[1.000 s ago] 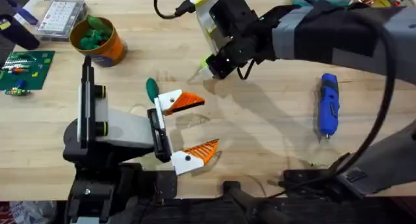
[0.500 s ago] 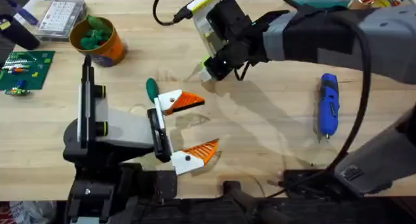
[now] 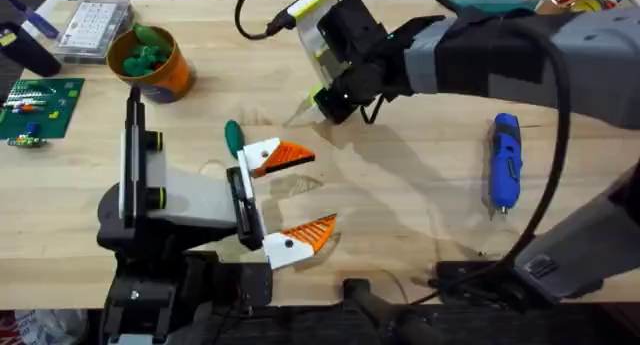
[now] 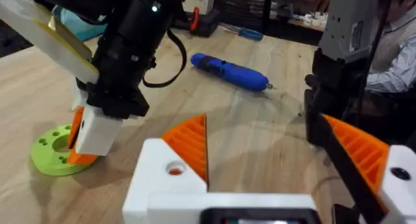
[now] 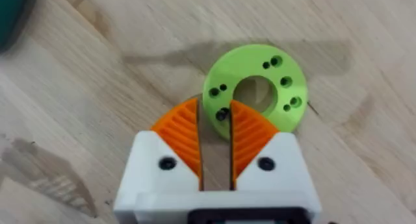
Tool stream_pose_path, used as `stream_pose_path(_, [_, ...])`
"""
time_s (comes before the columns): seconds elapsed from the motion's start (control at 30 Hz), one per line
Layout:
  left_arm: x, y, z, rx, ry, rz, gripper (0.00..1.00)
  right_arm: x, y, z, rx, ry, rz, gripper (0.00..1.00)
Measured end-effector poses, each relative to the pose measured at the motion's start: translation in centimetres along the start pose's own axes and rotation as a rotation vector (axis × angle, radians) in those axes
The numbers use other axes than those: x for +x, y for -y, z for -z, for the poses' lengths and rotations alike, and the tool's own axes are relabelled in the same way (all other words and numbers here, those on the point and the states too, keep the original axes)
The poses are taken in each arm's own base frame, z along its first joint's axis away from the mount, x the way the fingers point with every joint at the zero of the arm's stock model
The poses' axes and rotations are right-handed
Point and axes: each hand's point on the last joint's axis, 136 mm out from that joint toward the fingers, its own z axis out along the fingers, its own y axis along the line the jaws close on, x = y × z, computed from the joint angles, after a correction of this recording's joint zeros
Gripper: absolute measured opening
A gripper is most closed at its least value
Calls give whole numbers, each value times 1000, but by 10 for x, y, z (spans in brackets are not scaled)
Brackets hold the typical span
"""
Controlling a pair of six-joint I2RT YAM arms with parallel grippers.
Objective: Pick up the gripper from the table and insert it into the empty holder that is missing its gripper. Then pick up a screw, insert it into the mounting hole, and use the screwdriver to tighten it. Finally, clean up the table by picking up the vegetable and placing it into the bucket.
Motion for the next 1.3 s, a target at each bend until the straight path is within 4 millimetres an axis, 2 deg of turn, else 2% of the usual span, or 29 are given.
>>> stream_pose_path(0.1, [0, 0, 0, 0, 0, 0, 992, 0, 0, 0, 0, 0, 2, 35])
stream_pose_path(0.13, [0, 0, 0, 0, 0, 0, 992, 0, 0, 0, 0, 0, 1, 15])
stream_pose_path(0.6, [0, 0, 0, 0, 0, 0, 992, 0, 0, 5, -2, -22, 0, 13])
stream_pose_path(0.67, [0, 0, 0, 0, 0, 0, 992, -2, -1, 12, -4, -47, -2, 13])
stream_pose_path(0.9, [0, 0, 0, 0, 0, 0, 992, -33, -1, 45, -5, -41, -1, 13])
stream_pose_path(1.0, [0, 0, 0, 0, 0, 0, 992, -40, -4, 57, -10, -45, 4, 13])
stream_pose_path(1.17, [0, 0, 0, 0, 0, 0, 992, -46, -20, 75, -26, -37, 41, 13])
stream_pose_path(1.3, [0, 0, 0, 0, 0, 0, 992, -54, -39, 100, -46, 13, 86, 13])
